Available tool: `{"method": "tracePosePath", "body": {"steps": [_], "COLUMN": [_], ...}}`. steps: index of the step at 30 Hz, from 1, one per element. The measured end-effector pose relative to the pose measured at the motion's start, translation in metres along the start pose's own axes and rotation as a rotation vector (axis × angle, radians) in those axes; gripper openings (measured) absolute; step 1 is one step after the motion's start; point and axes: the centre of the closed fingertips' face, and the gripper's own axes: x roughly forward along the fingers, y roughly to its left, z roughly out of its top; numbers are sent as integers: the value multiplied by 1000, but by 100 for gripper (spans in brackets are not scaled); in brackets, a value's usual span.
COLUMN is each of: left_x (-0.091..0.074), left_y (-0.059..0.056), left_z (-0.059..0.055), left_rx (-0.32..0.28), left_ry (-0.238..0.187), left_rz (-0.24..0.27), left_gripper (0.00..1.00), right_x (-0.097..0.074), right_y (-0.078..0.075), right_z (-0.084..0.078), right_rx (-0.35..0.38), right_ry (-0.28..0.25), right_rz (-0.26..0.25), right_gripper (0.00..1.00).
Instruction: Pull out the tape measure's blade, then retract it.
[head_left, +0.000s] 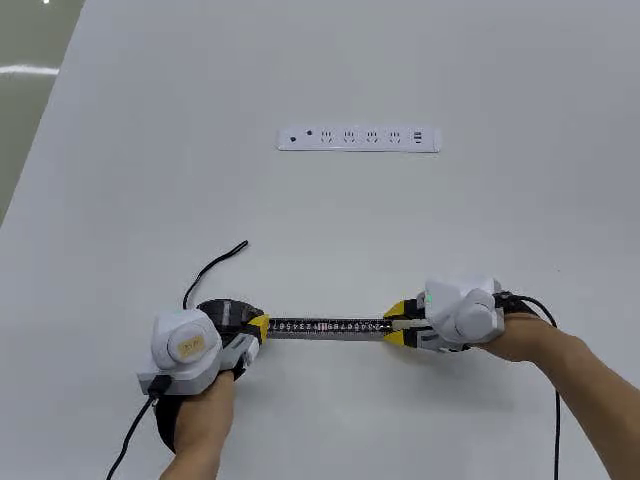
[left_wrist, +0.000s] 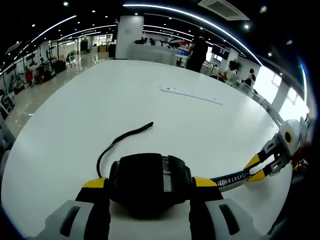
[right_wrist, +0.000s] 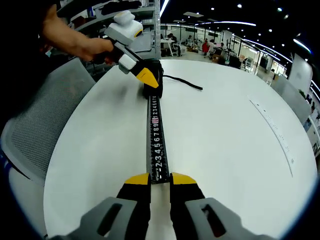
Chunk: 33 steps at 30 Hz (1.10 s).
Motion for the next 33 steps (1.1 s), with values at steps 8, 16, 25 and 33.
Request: {"method": "tracePosePath", "body": {"steps": [8, 16, 25, 33], "left_x": [0, 0, 0, 0], "left_y": [0, 0, 0, 0], "left_z": [0, 0, 0, 0], "left_rx": [-3, -7, -7, -6], "left_ry": [2, 3, 6, 6], "left_rz": [-3, -6, -9, -8], "left_gripper": [61, 61, 61, 61], "right_x": [7, 17, 29, 35], "right_y": [0, -1, 0, 0], "right_z": [7, 17, 28, 35], "right_rx": [-1, -4, -14, -17], "right_ry": [-7, -14, -22, -29], "right_rz": [3, 5, 13, 16], "right_gripper": [12, 12, 12, 12]}}
